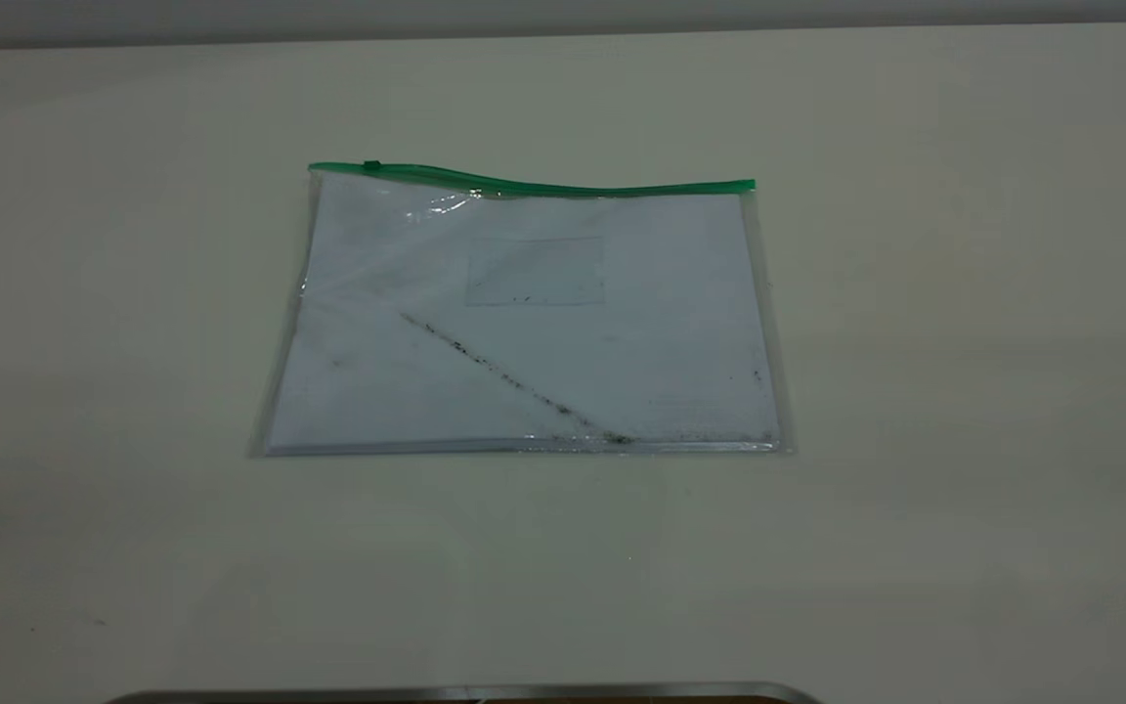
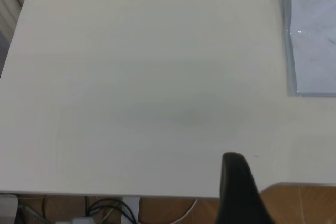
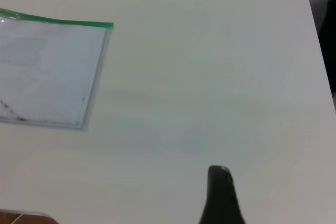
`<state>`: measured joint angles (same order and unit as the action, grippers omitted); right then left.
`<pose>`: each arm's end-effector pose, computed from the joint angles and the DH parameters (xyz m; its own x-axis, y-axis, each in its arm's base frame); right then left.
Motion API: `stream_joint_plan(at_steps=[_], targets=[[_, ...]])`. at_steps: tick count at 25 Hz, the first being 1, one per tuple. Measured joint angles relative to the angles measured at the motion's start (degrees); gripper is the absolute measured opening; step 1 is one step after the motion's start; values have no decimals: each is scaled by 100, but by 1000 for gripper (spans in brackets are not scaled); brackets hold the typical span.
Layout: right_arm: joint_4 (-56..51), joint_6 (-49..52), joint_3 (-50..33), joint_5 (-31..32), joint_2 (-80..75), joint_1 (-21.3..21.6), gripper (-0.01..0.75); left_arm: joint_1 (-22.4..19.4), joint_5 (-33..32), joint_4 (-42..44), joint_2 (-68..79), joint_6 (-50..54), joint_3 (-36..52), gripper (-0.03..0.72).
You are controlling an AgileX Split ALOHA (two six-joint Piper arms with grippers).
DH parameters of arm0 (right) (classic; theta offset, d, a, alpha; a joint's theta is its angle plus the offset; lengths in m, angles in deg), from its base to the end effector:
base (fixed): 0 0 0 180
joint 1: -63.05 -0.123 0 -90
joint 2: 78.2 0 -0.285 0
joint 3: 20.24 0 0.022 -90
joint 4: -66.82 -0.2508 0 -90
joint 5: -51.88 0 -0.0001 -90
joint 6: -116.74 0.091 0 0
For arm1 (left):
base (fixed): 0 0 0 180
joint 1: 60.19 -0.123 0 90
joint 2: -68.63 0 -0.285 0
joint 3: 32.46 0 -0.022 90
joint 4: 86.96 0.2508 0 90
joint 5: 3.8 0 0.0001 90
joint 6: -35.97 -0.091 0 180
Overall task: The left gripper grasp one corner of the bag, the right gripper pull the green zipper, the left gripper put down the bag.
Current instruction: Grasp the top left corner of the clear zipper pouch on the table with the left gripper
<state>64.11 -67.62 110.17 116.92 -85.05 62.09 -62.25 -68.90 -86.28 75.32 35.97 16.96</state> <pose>-0.0087 0.0038 0.2664 -0.5180 -0.0647 -0.8530 -0.0825 0.9963 -0.0255 -0.0094 0.0006 0.2671 -0.5180 -0.0136 -0.8552 -0.0426 0.9990 0.0099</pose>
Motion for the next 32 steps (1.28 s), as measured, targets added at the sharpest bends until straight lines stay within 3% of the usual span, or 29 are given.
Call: stream_joint_plan(at_steps=[32], targets=[[94,-90,0,0,0,0,579,0,0,0,0,-43,0,509]])
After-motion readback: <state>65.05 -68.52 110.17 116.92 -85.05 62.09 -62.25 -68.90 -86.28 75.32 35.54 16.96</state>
